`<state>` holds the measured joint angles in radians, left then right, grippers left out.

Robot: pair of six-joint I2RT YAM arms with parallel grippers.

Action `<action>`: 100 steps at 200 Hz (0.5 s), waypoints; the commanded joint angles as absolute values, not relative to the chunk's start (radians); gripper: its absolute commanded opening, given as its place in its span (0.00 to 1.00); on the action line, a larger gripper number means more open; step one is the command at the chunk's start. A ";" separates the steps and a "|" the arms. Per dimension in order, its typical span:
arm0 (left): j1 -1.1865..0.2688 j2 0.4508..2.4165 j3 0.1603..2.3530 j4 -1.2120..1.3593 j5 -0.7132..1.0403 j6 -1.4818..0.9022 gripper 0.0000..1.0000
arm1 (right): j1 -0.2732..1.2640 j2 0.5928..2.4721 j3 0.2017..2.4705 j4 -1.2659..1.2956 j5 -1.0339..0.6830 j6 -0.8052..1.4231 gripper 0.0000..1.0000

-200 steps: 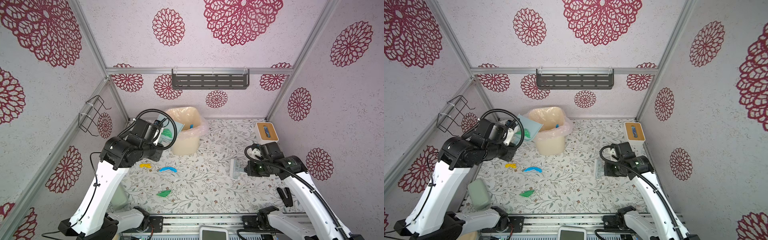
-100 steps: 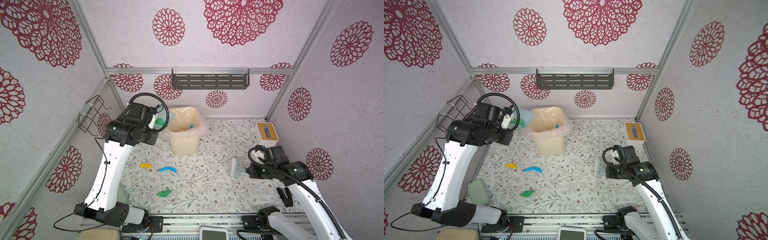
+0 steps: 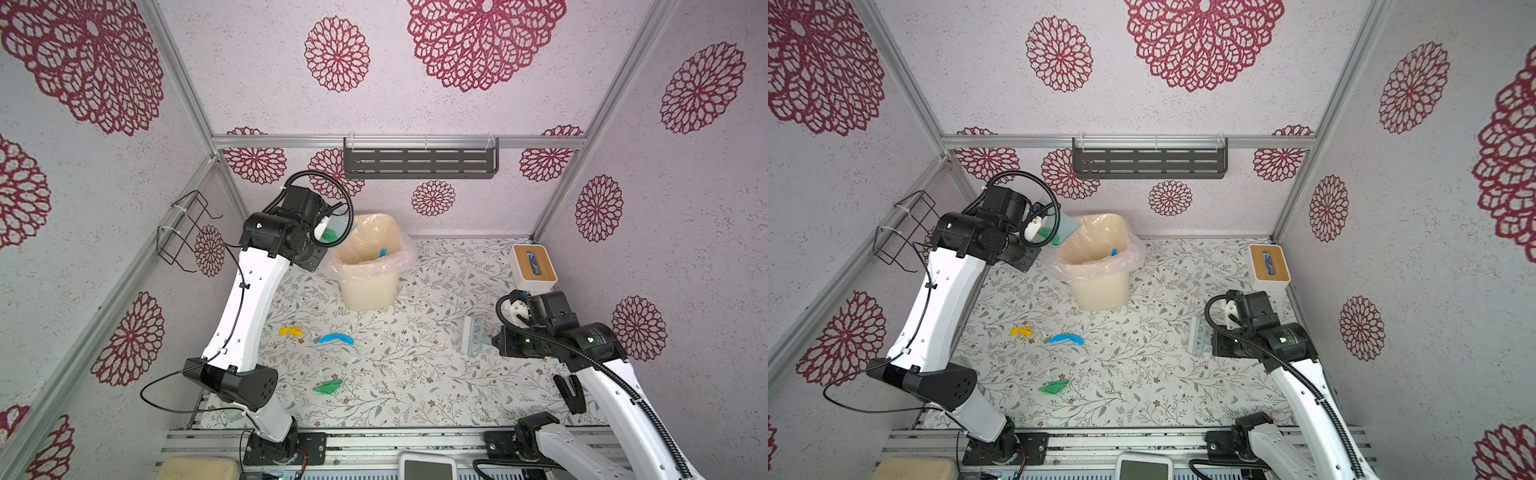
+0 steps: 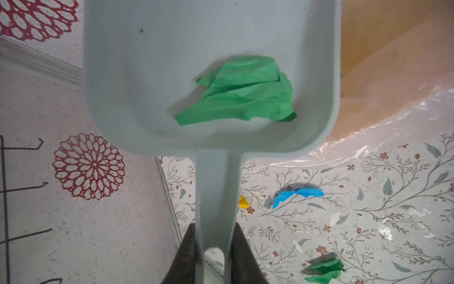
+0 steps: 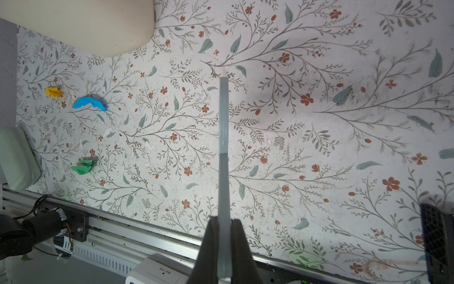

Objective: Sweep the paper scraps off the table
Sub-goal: 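Tip the teal dustpan over the bin with the left gripper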

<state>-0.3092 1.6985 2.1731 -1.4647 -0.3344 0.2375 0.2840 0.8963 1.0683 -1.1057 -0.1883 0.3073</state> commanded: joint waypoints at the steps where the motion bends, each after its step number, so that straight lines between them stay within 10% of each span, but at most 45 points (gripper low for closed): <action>1: -0.347 1.736 2.199 -1.475 -0.426 0.310 0.00 | 0.278 0.899 1.074 -1.117 -0.196 0.294 0.00; 100: -0.446 1.801 2.187 -1.412 -0.677 0.456 0.00 | 0.273 0.893 1.060 -1.117 -0.193 0.278 0.00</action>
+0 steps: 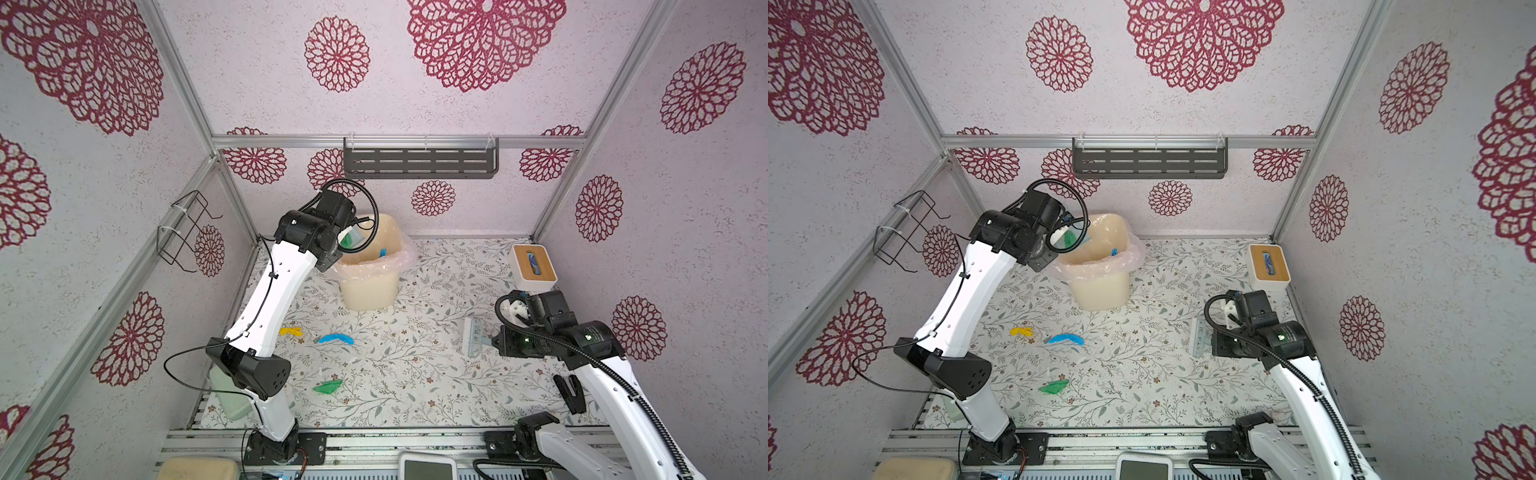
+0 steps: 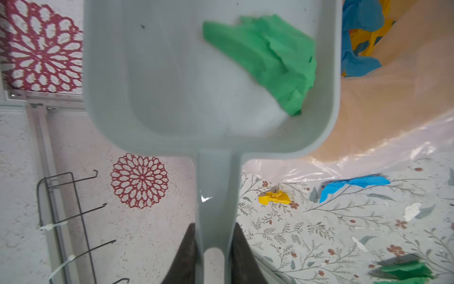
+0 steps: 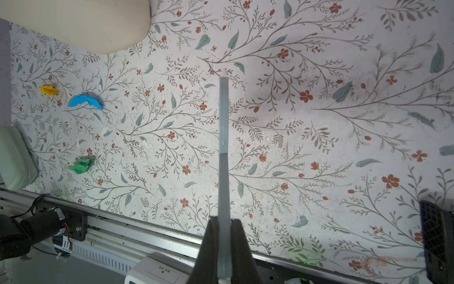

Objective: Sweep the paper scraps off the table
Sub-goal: 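Tip the teal dustpan over the bin with the left gripper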

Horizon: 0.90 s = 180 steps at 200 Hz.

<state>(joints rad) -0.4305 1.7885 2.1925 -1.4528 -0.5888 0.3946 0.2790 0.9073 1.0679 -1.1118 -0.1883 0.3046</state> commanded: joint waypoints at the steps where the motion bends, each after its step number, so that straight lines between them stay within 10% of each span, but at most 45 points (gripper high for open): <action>1: -0.445 1.802 2.187 -1.412 -0.679 0.457 0.00 | 0.273 0.893 1.060 -1.117 -0.193 0.278 0.00; 180: -0.537 1.764 1.950 -0.924 -1.047 0.982 0.00 | 0.268 0.887 1.057 -1.135 -0.189 0.270 0.00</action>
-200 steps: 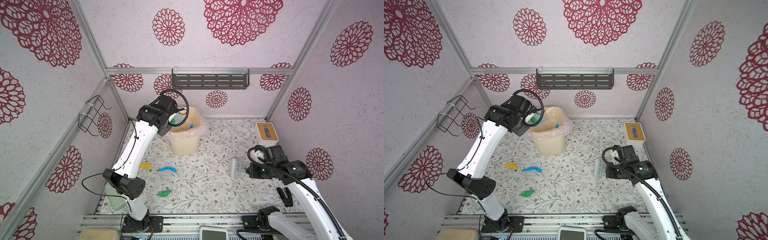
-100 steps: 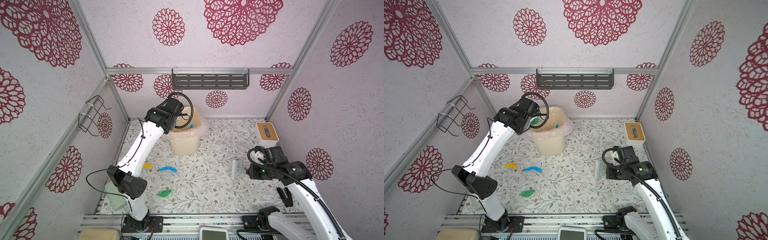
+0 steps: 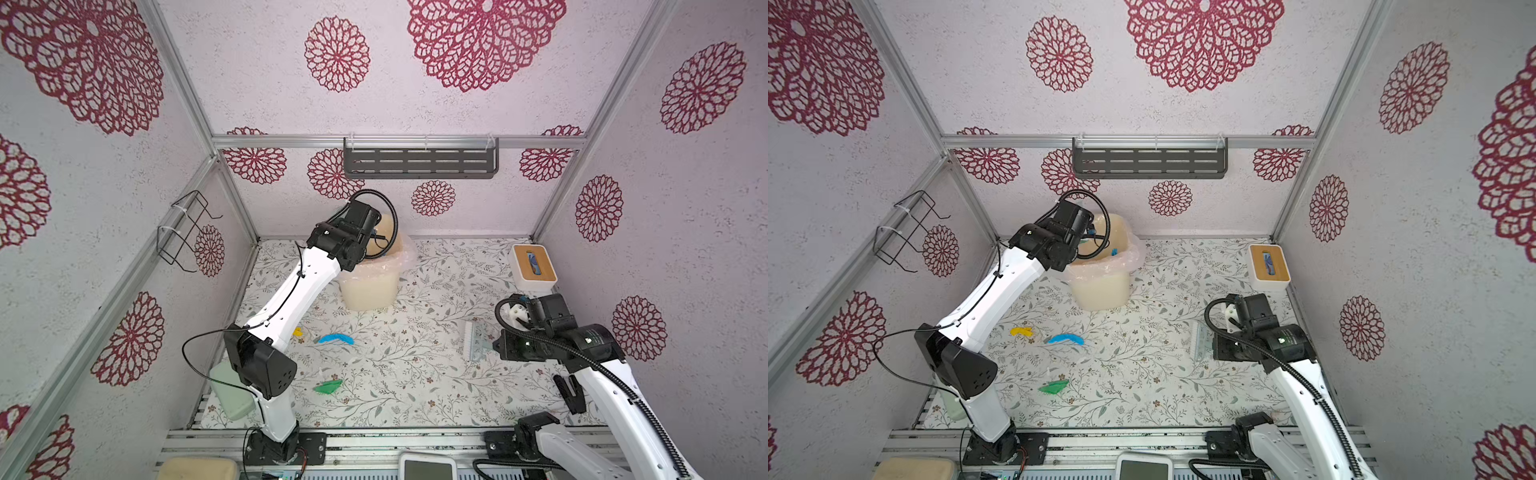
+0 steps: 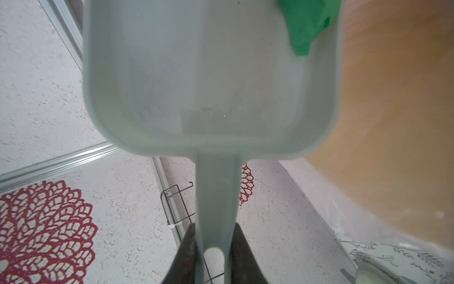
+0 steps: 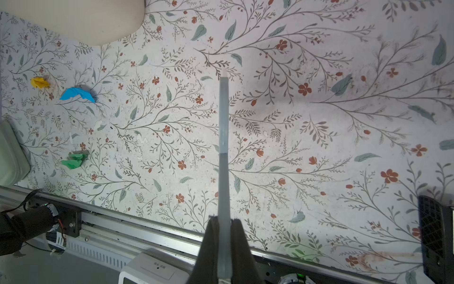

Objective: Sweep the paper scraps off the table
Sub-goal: 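Tip the teal dustpan over the bin with the left gripper, then lower dustpan by last green scrap with the left while the right brings the brush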

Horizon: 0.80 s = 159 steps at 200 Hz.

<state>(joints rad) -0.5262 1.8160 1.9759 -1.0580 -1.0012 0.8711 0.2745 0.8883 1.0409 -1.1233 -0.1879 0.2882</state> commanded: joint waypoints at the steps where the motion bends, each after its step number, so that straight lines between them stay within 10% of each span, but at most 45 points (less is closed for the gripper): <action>1: -0.537 1.763 1.949 -0.921 -1.047 0.986 0.00 | 0.268 0.887 1.057 -1.135 -0.189 0.270 0.00; 88: -0.542 1.697 1.871 -0.855 -1.068 1.034 0.00 | 0.268 0.867 1.033 -1.123 -0.216 0.297 0.00; 159: -0.587 1.626 1.928 -1.095 -0.861 0.608 0.00 | 0.274 0.807 0.892 -0.968 -0.358 0.408 0.00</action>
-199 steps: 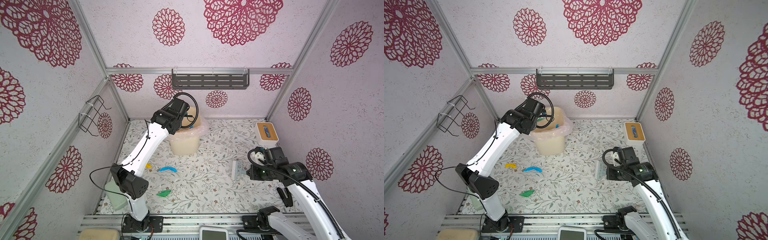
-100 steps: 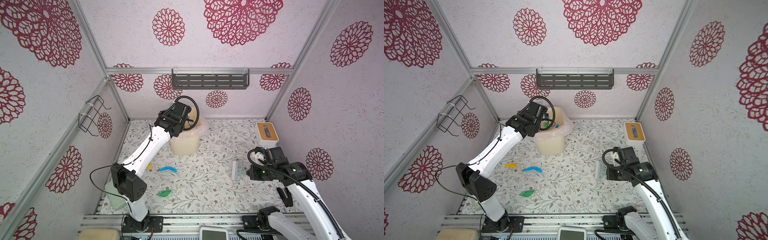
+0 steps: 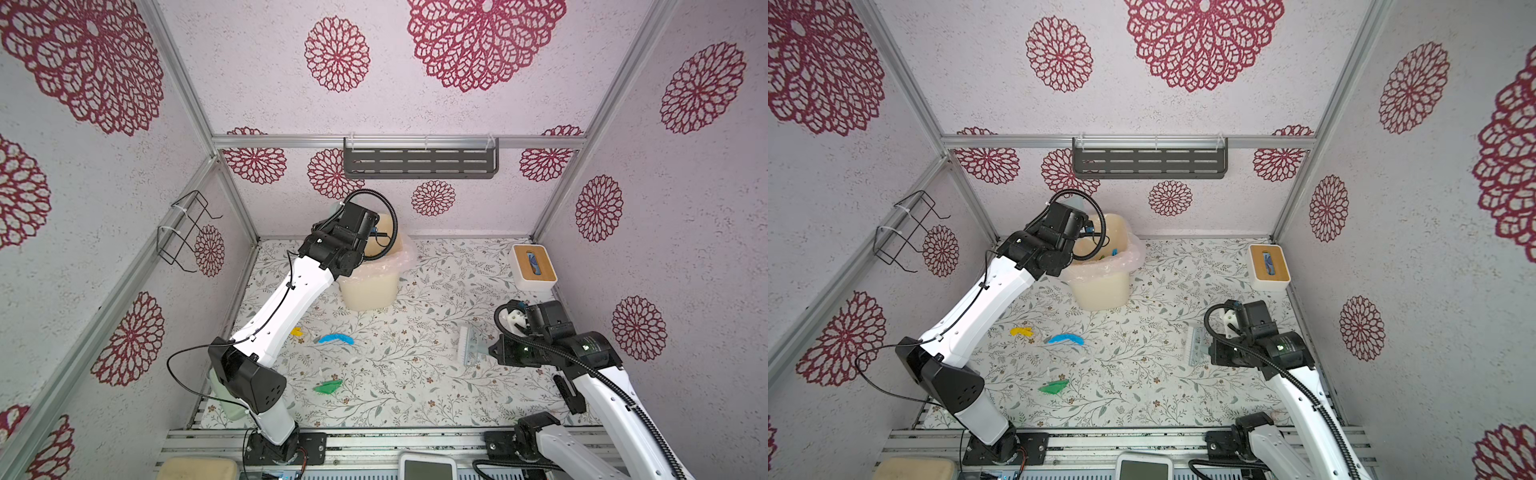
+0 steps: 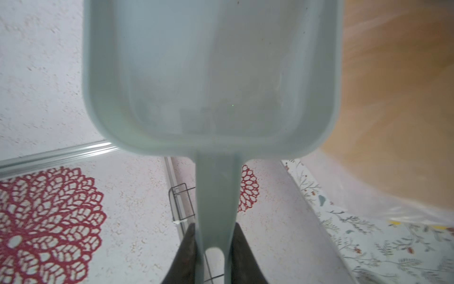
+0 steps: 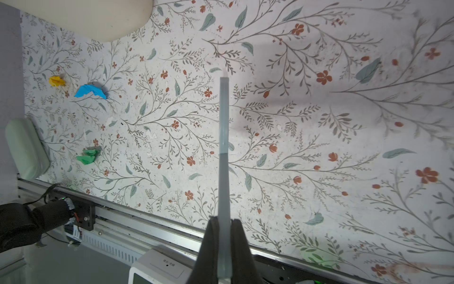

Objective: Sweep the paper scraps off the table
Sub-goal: 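Lower dustpan by last green scrap with the left while the right brings the brush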

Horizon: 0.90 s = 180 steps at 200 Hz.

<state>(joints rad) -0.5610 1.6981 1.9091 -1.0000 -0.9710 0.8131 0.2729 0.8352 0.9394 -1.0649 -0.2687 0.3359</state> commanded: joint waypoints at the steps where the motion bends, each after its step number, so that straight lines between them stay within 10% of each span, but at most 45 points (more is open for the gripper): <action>1: -0.588 1.623 1.927 -1.097 -0.856 0.601 0.00 | 0.275 0.805 0.889 -0.963 -0.361 0.412 0.00; 100: -0.620 1.274 1.702 -1.135 -0.394 0.125 0.00 | 0.653 0.842 0.689 -0.340 -0.398 0.789 0.00; 180: -0.619 1.143 1.553 -1.075 -0.133 -0.045 0.00 | 0.915 1.266 0.810 0.164 -0.538 0.865 0.00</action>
